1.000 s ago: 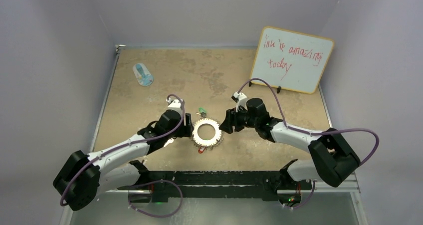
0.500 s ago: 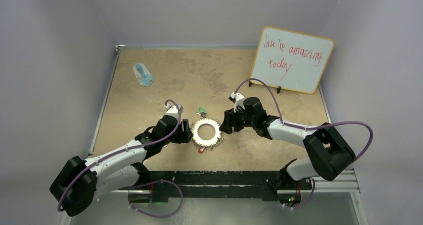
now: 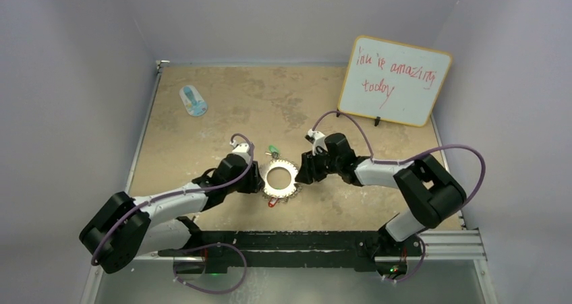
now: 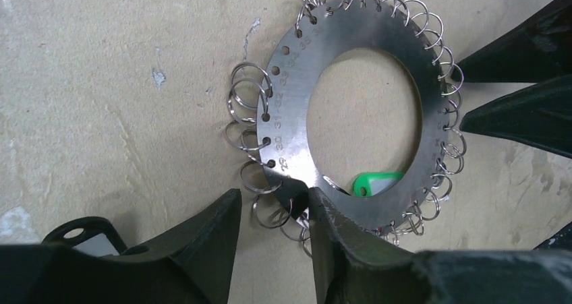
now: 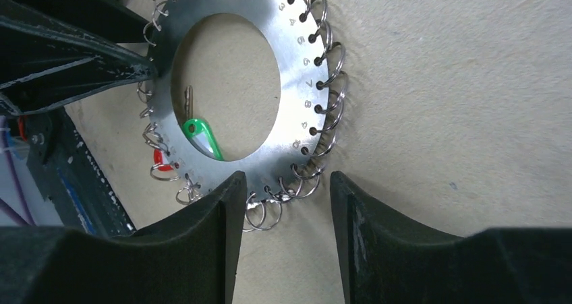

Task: Put the keys on the keyring

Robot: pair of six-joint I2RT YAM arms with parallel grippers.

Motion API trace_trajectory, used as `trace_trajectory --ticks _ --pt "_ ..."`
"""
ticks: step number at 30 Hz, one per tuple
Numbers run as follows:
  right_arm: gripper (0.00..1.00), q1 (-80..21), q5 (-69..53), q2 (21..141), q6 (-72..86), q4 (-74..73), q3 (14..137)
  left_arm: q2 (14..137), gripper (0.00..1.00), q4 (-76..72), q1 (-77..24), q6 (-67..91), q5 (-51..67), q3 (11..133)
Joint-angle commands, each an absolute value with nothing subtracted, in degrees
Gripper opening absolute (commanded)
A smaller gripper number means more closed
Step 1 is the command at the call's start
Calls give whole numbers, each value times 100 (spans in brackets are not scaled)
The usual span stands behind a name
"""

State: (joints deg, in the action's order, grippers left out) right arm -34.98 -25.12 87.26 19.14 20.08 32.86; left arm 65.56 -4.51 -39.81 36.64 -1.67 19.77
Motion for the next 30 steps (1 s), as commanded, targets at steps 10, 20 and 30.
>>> trace_trajectory --ticks 10,20,30 --pt "29 -3524 -3715 9316 2433 3151 3648 7319 28 -941 -3992 3519 -549 2893" --pt "47 -3580 -2416 8286 1821 1863 3542 7181 46 -200 -3991 3345 -1013 3098" --pt "47 -4625 -1370 7812 2162 1313 3688 6632 53 -86 -3990 3444 -988 2730"
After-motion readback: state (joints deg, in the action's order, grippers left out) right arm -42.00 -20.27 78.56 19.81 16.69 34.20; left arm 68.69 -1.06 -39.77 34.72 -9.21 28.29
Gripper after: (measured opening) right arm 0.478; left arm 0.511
